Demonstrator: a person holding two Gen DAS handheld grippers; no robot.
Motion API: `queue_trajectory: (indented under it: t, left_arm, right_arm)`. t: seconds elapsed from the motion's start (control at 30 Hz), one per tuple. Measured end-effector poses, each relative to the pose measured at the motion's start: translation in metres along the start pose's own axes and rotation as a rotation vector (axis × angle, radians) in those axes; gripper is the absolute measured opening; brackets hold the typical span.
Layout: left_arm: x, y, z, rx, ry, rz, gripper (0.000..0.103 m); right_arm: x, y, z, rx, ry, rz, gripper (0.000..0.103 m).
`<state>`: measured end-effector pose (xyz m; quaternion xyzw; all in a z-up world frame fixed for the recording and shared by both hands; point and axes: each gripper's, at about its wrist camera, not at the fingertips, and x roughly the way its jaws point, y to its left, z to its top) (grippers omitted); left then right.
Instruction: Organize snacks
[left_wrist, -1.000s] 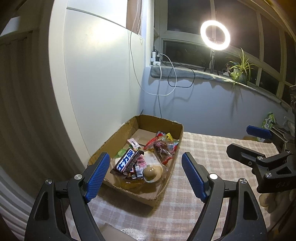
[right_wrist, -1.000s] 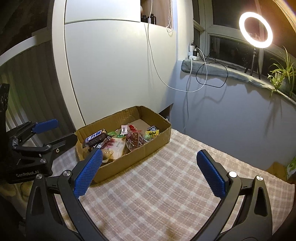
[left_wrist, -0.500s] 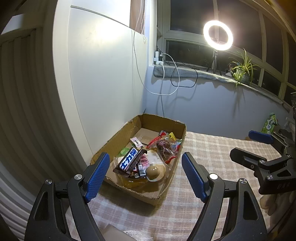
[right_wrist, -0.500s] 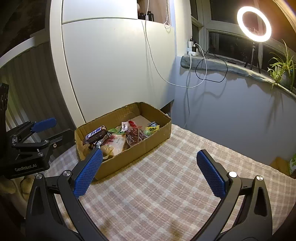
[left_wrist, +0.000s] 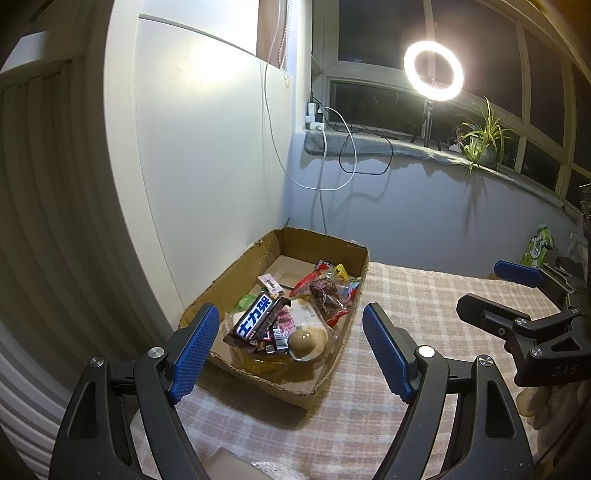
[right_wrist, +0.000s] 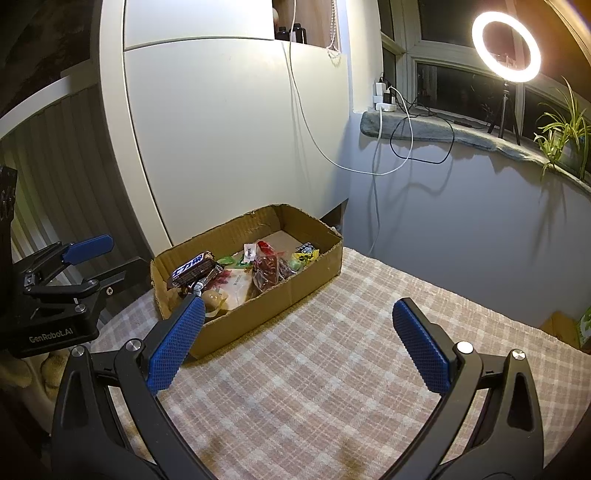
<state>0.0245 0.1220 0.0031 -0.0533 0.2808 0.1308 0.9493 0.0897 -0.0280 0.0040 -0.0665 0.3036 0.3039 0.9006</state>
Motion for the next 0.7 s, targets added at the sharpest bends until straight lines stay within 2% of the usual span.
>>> queue_trajectory:
  t: [0.7]
  left_arm:
    - [0.0002, -0.0016, -0.002, -0.008, 0.007, 0.003, 0.08]
  right_arm:
    - [-0.0043, -0.0042, -0.0067, 0.016, 0.003, -0.003, 0.103]
